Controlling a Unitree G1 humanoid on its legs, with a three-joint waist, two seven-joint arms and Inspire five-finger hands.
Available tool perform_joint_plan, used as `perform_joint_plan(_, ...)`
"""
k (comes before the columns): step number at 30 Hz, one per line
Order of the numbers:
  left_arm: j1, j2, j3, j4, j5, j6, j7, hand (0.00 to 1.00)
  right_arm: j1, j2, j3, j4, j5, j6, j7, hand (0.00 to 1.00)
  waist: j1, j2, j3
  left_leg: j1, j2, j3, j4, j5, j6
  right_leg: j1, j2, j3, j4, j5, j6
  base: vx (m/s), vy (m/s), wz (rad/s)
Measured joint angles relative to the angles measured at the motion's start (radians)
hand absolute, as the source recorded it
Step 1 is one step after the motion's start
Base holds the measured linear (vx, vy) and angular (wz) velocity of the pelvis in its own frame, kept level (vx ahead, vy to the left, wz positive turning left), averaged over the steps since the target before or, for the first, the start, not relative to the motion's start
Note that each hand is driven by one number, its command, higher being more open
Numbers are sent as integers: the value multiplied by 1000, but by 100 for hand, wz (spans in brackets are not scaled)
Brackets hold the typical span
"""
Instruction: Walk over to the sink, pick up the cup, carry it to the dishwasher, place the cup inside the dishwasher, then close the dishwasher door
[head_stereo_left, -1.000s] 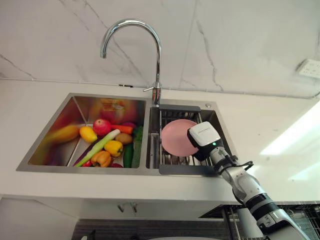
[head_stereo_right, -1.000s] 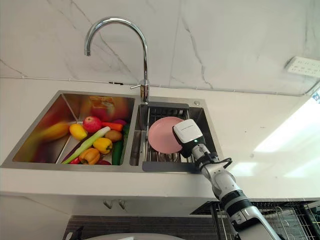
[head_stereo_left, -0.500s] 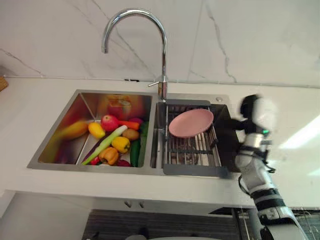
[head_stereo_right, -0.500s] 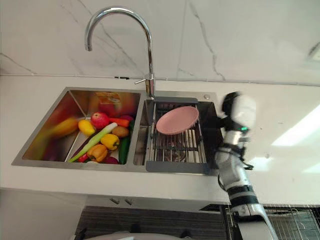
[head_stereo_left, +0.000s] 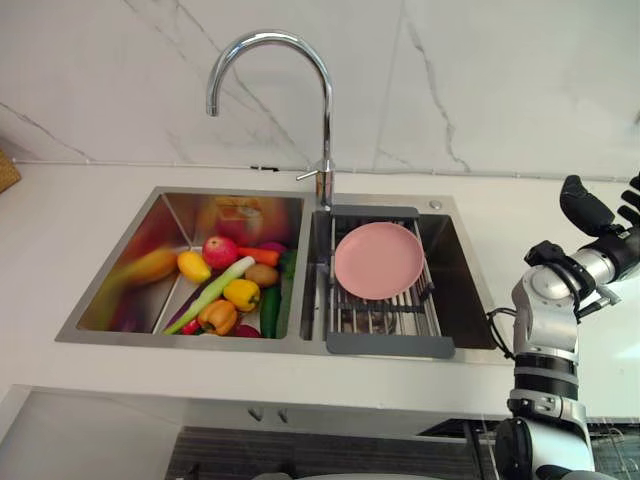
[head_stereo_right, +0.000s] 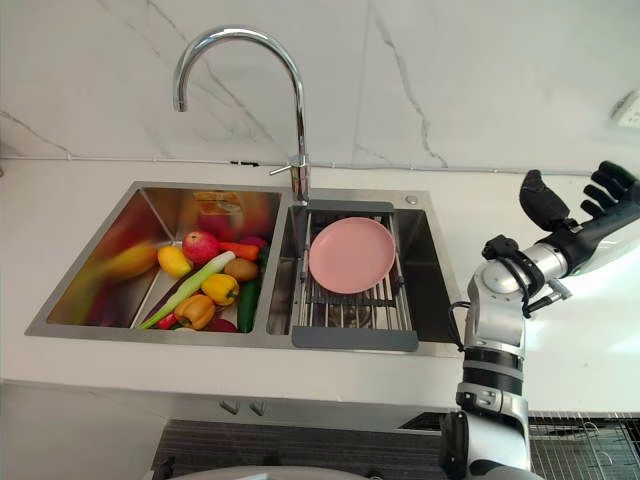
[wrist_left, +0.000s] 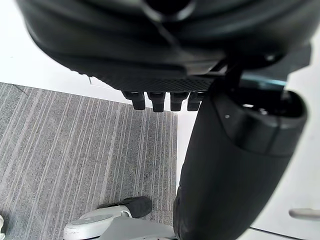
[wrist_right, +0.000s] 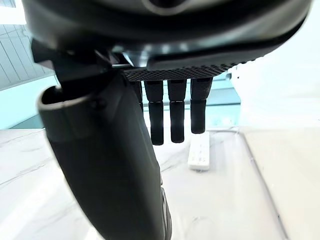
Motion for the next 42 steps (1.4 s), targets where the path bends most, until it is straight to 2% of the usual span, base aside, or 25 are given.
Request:
perform_joint_plan(2, 3, 0, 5, 0, 5, 1, 0, 100, 55, -10, 41, -70, -91, -37, 160, 100, -7, -1, -2, -2, 5, 5, 0, 2, -3, -7, 5, 6, 0, -4, -2, -8, -18, -8)
perform_joint_plan(6, 6, 7, 5, 0, 9, 6, -1, 100, 182, -122, 182, -167, -328, -96, 434, 100, -21, -9, -17, -5, 9, 5, 0, 7, -11, -11, 10, 6, 0, -5, -4, 41, -7, -1)
perform_joint_plan(7, 7, 8, 5, 0, 9, 6, -1, 100, 193, -132, 202, -174, -347, -107, 472, 100, -22, -11, -19, -5, 9, 5, 0, 7, -10, -12, 10, 6, 0, -5, -4, 63, 6, 0)
perform_joint_plan(9, 8, 12, 5, 0, 9, 6, -1, 100, 224, -141, 258, -186, -422, -142, 638, 100, -25, -20, -27, -5, 9, 5, 0, 9, -7, -12, 10, 4, 0, -5, -4, 61, 11, 2)
perform_joint_plan(12, 8, 21, 5, 0, 8, 6, -6, 100, 253, -148, 337, -185, -520, -158, 801, 100, -24, -34, -34, -8, 8, 0, 0, 8, -7, -12, 10, 0, 0, -4, -4, 51, 15, 5)
perform_joint_plan(15, 8, 29, 5, 1, 8, 6, -11, 100, 263, -161, 403, -182, -609, -170, 885, 100, -23, -45, -41, -8, 8, -2, 0, 8, -7, -11, 10, -1, 0, -4, -4, 6, 2, 2)
perform_joint_plan(24, 14, 47, -2, 1, 8, 6, -29, 100, 261, -208, 525, -120, -788, -177, 958, 100, -23, -56, -45, -10, 2, -8, -1, 14, -1, -9, 3, -5, 0, -3, -1, 0, 0, 1)
perform_joint_plan(31, 16, 48, 3, 6, 9, 6, -30, 100, 253, -234, 543, -120, -914, -190, 973, 100, -8, -70, -50, -17, 4, -16, 0, 16, -1, -12, 6, -13, 0, -3, -1, 5, 2, 2)
perform_joint_plan(36, 16, 53, 3, 7, 9, 4, -29, 100, 234, -239, 552, -118, -1019, -162, 915, 100, -1, -83, -54, -17, 1, -18, 0, 16, -1, -11, 5, -15, 0, -3, -1, 24, 8, 0)
perform_joint_plan(42, 16, 57, -1, 3, 9, 4, -29, 100, 222, -226, 582, -78, -1068, -132, 852, 100, -1, -90, -50, -17, -1, -19, 0, 18, 2, -10, 3, -16, 0, -3, -1, 0, 0, 0)
